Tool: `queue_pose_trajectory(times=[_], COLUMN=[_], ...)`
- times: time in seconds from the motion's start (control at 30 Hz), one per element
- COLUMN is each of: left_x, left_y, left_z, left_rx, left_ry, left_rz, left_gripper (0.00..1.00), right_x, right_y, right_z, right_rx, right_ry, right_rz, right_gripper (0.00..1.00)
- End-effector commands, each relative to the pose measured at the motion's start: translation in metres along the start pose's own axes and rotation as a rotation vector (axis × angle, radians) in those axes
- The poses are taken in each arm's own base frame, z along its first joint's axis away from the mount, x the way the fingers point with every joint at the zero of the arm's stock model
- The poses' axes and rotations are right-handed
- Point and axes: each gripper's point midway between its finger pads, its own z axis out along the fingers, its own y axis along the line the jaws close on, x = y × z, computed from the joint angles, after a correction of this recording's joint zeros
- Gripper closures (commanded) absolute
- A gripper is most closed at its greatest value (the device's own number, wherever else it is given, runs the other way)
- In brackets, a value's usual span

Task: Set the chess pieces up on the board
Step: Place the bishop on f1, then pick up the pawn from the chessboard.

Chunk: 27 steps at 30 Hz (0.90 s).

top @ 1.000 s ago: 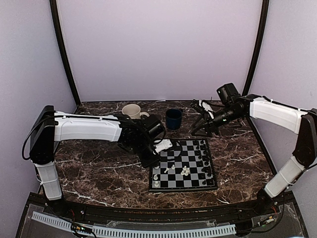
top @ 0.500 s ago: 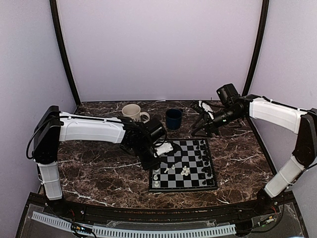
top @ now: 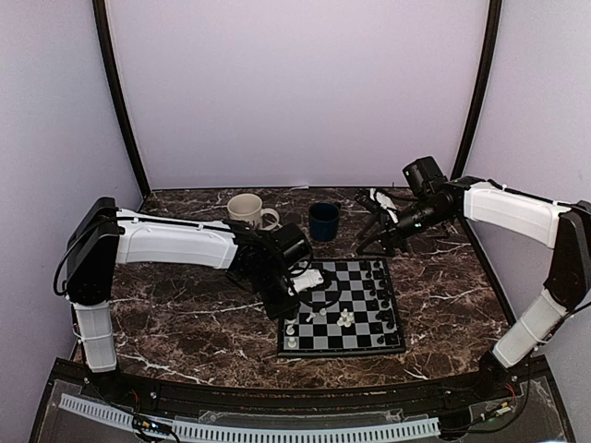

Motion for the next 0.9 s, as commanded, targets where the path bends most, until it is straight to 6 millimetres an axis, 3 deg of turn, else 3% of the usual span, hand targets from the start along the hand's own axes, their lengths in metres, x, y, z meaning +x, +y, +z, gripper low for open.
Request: queue_pose_trajectory(times=[0.0, 0.2, 0.53, 0.7, 0.87], left_x=[-0.011, -0.017, -0.028, -0.030, -0.016], left_y=[-0.002, 0.001, 0.005, 0.016, 0.064], left_z=[-0.012, -0.035, -0.108, -0.136, -0.168], left_rx=[-0.005, -0.033, -0.128, -0.175, -0.194], left_ry=[-0.022, -0.059, -0.271, -0.463, -0.618], left_rz=[0.007, 0.003, -0.014, -0.067, -0.233], left_gripper=[0.76, 0.70, 0.65, 0.65, 0.61], right_x=[0.002, -0.003, -0.008, 0.007, 0.023], right_y=[-0.001, 0.002, 0.014, 0.028, 0.041], right_z=[0.001, -0.005, -0.009, 0.024, 0.059], right_rx=[-0.004, -0.008, -0.040, -0.072, -0.103], right_ry=[0.002, 0.011, 0.113, 0.250, 0.390], right_rz=[0.001, -0.027, -0.193, -0.315, -0.435], right_gripper=[0.49, 0.49, 0.54, 0.56, 0.57])
